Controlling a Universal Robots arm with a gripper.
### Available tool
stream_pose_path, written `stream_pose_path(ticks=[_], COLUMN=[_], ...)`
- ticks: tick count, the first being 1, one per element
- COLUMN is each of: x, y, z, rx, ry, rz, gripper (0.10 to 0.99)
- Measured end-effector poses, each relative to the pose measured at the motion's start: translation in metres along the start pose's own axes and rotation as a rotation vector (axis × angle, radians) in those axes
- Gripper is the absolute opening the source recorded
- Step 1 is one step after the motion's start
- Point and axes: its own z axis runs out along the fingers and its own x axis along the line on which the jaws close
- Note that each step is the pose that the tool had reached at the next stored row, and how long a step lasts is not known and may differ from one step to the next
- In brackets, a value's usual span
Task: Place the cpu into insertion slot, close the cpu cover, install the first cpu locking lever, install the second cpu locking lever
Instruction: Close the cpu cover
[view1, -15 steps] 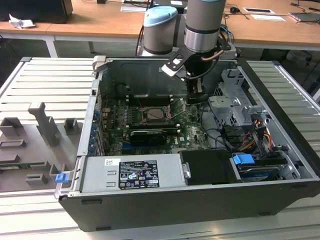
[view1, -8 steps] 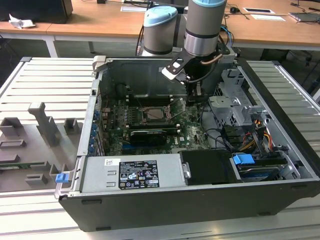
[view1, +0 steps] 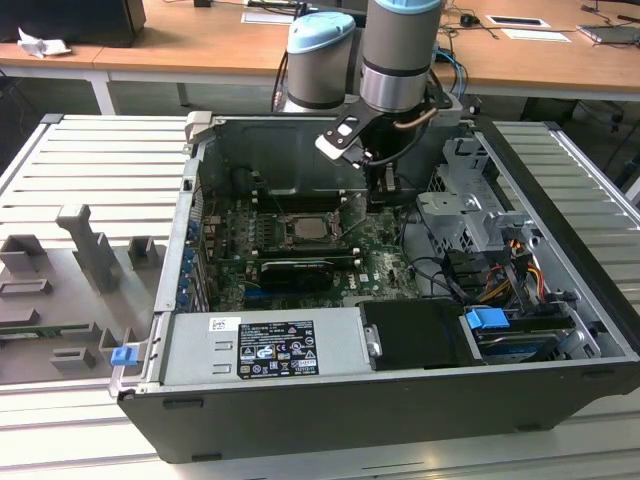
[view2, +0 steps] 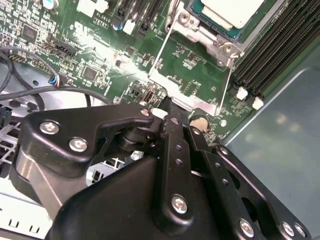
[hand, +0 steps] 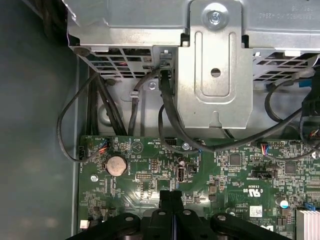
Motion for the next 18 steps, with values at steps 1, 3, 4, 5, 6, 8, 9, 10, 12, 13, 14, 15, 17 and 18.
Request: stream_pose_path(ticks=[1, 3, 4, 5, 6, 8, 9, 10, 12, 13, 14, 15, 17, 18], x=[0.0000, 0.0001, 0.0001, 0.0001, 0.0001, 0.0002, 0.0003, 0.0003, 0.0003, 0.0004, 0.0004, 0.0004, 0.0005, 0.0005], y=[-0.0018, -0.0047, -0.0064, -0.0083, -0.0104, -0.0159, -0.0194, -0.0218, -0.0245, -0.0260, -0.0280, -0.0300, -0.0336, -0.0349], z=[-0.0001, -0.0002, -0.0004, -0.0004, -0.0006, -0.0009, -0.0011, -0.0012, -0.0014, -0.0014, -0.0015, -0.0017, -0.0018, -0.0019], rx=[0.000, 0.000, 0.000, 0.000, 0.000, 0.000, 0.000, 0.000, 0.000, 0.000, 0.000, 0.000, 0.000, 0.000], ry=[0.0001, 0.0001, 0.0000, 0.0000, 0.0000, 0.0001, 0.0001, 0.0000, 0.0000, 0.0001, 0.0000, 0.0000, 0.0001, 0.0000], rz=[0.000, 0.000, 0.000, 0.000, 0.000, 0.000, 0.000, 0.000, 0.000, 0.000, 0.000, 0.000, 0.000, 0.000], gripper=[0.106, 0.106, 0.106, 0.106, 0.106, 0.106, 0.106, 0.106, 0.106, 0.106, 0.106, 0.106, 0.106, 0.106])
